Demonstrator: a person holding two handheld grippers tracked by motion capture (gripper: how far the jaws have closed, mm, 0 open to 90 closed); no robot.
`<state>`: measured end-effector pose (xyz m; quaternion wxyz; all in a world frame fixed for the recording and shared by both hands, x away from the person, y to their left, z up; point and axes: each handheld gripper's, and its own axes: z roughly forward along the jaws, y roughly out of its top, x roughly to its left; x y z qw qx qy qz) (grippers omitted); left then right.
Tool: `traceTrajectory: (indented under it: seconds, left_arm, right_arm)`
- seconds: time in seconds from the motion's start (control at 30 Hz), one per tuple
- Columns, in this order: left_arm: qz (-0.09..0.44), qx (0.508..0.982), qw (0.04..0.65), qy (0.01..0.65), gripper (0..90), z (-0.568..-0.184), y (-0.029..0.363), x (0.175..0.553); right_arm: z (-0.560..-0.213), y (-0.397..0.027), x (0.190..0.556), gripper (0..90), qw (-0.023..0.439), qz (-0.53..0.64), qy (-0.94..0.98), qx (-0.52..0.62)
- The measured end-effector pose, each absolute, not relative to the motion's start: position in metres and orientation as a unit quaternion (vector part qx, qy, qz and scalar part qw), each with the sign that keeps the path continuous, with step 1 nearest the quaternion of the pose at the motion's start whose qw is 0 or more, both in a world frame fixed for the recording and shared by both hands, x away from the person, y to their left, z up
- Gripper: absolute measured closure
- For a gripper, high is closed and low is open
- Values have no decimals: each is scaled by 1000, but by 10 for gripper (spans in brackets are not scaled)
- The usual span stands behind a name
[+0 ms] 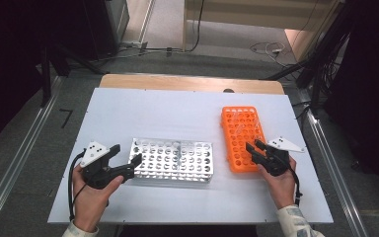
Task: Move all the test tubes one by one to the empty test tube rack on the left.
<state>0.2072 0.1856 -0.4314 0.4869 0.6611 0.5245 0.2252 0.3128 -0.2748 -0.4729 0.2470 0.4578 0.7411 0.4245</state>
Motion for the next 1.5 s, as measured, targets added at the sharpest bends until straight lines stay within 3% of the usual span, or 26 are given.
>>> traceTrajectory:
  seconds: [0.17,0.27,0.77,1.5]
  left_arm:
    - [227,661,488,523,184,-431,185,207]
    - [227,661,487,523,184,-431,185,207]
    - [230,661,492,518,180,-425,184,204]
    - [218,680,507,483,180,-412,162,195]
  right_arm:
    - [-475,-275,315,711,240,424,742,461]
    - [-474,-276,315,731,236,430,740,461]
    - [-440,-277,298,732,248,465,728,438]
    - [-407,-224,249,732,194,499,772,343]
